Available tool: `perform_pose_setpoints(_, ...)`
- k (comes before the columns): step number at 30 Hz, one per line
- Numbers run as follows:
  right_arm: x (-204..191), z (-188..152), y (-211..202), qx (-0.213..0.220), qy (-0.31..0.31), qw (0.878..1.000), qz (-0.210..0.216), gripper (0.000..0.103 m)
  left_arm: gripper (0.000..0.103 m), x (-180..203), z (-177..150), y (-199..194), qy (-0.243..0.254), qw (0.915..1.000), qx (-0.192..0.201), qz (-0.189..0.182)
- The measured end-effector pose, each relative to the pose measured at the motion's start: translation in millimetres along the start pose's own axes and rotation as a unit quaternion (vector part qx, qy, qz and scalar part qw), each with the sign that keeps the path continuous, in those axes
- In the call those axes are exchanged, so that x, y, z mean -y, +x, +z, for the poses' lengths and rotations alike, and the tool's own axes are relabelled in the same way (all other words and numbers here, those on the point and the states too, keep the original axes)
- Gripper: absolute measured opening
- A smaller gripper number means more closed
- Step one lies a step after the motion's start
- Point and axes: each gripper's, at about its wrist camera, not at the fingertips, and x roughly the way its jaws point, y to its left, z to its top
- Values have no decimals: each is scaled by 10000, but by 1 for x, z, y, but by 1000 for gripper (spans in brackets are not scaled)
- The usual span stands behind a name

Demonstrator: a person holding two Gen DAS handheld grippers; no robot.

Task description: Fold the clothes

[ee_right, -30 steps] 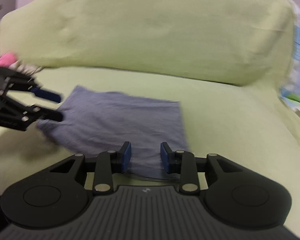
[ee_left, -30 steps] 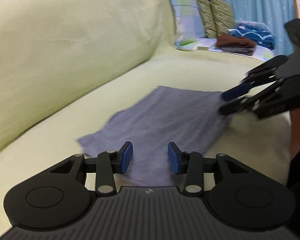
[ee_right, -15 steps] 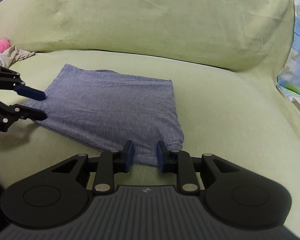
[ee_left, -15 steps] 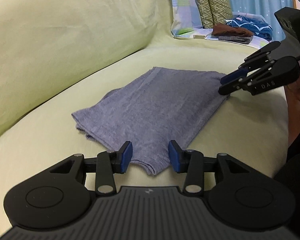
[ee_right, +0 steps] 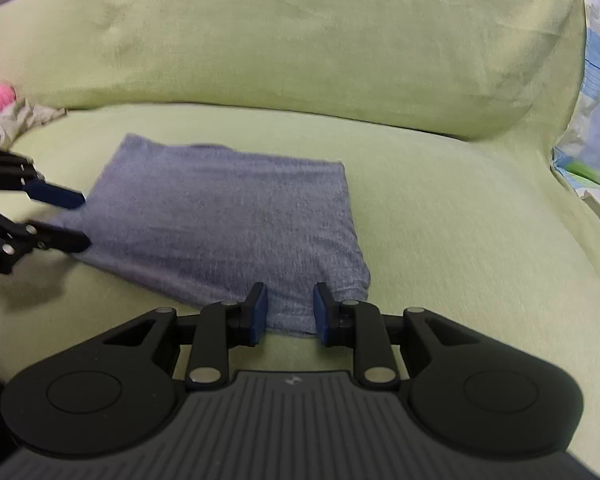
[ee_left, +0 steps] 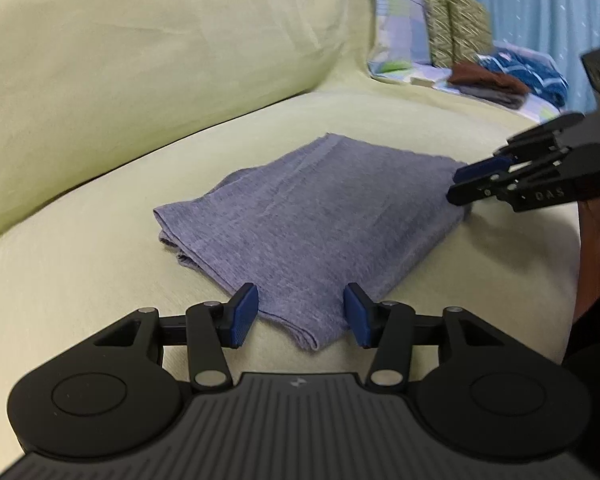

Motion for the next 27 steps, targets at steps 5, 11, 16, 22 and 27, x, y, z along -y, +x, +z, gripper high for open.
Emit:
perform_pose_setpoints(5,3,3,-18,194,459,9988,-10,20,54,-1,11,-7,-391,9992,-77,92)
perform_pose_setpoints(11,5,-3,-35,188,905,9957,-39,21,54,3,20,-13,-457,9987,-185,102)
perform_pose_setpoints(16,8,-11,-53,210,1401,9899,-85,21,54,9,23,-17,-529,9983,-246,10)
perform_pose_setpoints(22,4,-17,-71,301,1684,9852,-102,24,54,19,28,-27,-635,9976,-288,5)
perform_pose_setpoints(27,4,-18,-84,394,1818,9821,-287,40,68,26,32,-43,-1191,9923,-306,163)
